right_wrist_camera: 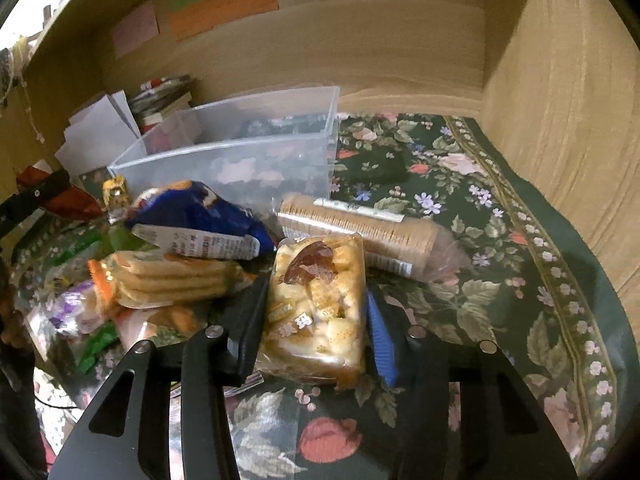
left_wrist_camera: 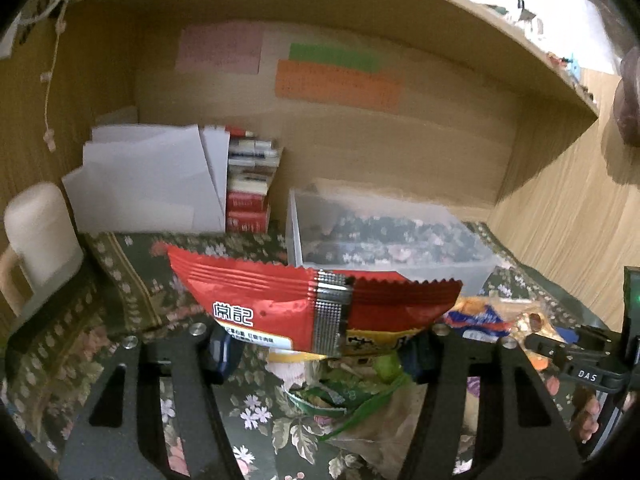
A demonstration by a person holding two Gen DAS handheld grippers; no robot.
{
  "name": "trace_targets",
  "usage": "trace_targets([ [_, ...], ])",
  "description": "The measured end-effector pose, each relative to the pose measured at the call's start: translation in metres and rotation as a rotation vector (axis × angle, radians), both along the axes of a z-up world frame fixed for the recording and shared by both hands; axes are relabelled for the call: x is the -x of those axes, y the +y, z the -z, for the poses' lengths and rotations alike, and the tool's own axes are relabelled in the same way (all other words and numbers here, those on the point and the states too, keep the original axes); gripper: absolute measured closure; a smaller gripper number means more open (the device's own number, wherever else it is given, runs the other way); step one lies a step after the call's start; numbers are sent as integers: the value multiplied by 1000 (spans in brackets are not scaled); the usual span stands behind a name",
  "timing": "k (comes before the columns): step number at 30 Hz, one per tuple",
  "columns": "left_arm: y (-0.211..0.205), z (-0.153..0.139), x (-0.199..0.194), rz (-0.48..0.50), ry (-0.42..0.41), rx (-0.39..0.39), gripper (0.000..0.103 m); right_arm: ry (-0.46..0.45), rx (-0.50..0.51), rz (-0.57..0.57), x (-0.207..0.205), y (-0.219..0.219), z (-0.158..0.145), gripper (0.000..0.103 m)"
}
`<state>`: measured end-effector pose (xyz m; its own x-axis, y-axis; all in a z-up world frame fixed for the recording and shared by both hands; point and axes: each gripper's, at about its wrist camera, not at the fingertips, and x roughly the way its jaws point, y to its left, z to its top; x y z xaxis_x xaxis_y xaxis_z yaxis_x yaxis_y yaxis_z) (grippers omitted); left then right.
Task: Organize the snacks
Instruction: 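Carry the red bag and cracker pack into the clear box and release both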
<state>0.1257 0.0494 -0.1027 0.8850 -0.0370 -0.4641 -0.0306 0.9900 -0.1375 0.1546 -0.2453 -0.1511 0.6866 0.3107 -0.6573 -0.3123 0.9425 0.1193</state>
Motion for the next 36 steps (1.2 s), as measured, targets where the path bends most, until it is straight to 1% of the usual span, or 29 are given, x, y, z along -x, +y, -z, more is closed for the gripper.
trace_targets([
  [5,-1,-21,1,3,-46,-10,41,-81,-21,-12,9,-1,-26,60],
  [9,-6,-34,-3,7,-67,-14,41,-151,-28,-27,10,3,-49,60],
  [13,-13,-47,-12,15,-86,-23,41,-226,-36,-44,6,11,-71,60],
  [18,-20,-63,-29,34,-94,-23,41,-282,-33,-67,-7,26,-88,60],
  [21,-22,-67,-44,38,-82,-22,41,-285,-30,-87,-21,35,-91,60],
  [26,-23,-68,-76,40,-39,3,41,-264,-34,-112,-44,50,-89,60],
  [31,-21,-57,-109,25,25,8,41,-244,-28,-120,-69,64,-86,60],
  [36,-19,-42,-139,11,78,-20,41,-205,11,-126,-97,80,-78,60],
])
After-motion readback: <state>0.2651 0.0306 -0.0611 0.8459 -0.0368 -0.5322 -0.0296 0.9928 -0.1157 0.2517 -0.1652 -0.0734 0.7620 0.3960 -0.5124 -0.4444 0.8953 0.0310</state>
